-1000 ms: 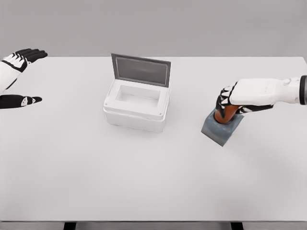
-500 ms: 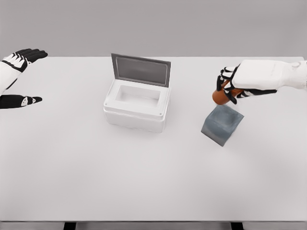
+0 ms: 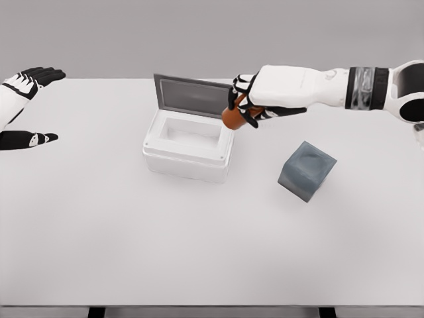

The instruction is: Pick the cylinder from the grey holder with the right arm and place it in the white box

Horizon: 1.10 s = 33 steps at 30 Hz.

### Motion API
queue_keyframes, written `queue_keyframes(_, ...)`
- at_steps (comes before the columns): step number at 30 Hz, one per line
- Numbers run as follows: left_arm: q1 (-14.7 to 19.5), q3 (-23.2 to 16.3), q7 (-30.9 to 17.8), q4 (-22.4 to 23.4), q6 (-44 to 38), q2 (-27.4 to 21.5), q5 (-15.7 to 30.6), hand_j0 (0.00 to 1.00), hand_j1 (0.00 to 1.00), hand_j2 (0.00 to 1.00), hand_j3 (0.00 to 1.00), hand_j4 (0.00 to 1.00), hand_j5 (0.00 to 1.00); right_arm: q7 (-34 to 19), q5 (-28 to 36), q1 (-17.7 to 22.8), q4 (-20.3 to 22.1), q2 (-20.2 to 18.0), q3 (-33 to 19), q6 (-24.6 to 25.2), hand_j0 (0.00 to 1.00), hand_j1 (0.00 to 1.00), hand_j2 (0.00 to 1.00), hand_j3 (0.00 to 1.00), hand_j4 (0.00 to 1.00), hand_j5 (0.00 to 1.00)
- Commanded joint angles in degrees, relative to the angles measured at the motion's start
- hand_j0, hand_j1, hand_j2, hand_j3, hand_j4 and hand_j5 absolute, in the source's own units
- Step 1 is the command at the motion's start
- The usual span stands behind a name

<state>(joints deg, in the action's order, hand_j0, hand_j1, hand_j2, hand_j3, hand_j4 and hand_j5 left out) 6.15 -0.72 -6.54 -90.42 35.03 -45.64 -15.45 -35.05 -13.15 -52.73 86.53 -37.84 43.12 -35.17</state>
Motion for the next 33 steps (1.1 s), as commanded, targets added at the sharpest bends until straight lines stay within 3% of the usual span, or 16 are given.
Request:
queue_keyframes(1, 0.0, 0.02, 0.03, 0.07, -0.03, -0.06, 0.34, 1.0, 1.0, 1.0, 1.0, 1.0, 1.0, 0.05, -0.91, -0.09, -1.88, 2.85, 0.3, 0.17, 0.16, 0.16, 0.16, 0.16, 0.16, 0.16)
queue_keyframes(5, 0.0, 0.02, 0.03, 0.07, -0.03, -0.06, 0.16, 1.0, 1.0, 1.0, 1.0, 1.0, 1.0, 0.05, -1.79, -0.88, -2.41, 4.52, 1.18, 0.17, 0.16, 0.16, 0.16, 0.16, 0.16, 0.16)
queue_keyframes(8, 0.0, 0.02, 0.03, 0.07, -0.03, -0.06, 0.16, 1.0, 1.0, 1.0, 1.0, 1.0, 1.0, 0.05, -3.81, -1.58, -5.49, 5.84, 2.76, 0.17, 0.17, 0.17, 0.17, 0.17, 0.17, 0.17)
queue_keyframes(17, 0.0, 0.02, 0.03, 0.07, -0.03, -0.06, 0.16, 1.0, 1.0, 1.0, 1.0, 1.0, 1.0, 0.05, -3.99, -2.37, -6.46, 5.76, 6.89, 0.17, 0.18, 0.18, 0.18, 0.18, 0.18, 0.18)
queue_keyframes(33, 0.0, 0.02, 0.03, 0.07, -0.03, -0.06, 0.16, 1.0, 1.0, 1.0, 1.0, 1.0, 1.0, 0.05, -6.1, -3.96, -8.21, 6.9, 9.0, 0.17, 0.18, 0.18, 0.18, 0.18, 0.18, 0.18)
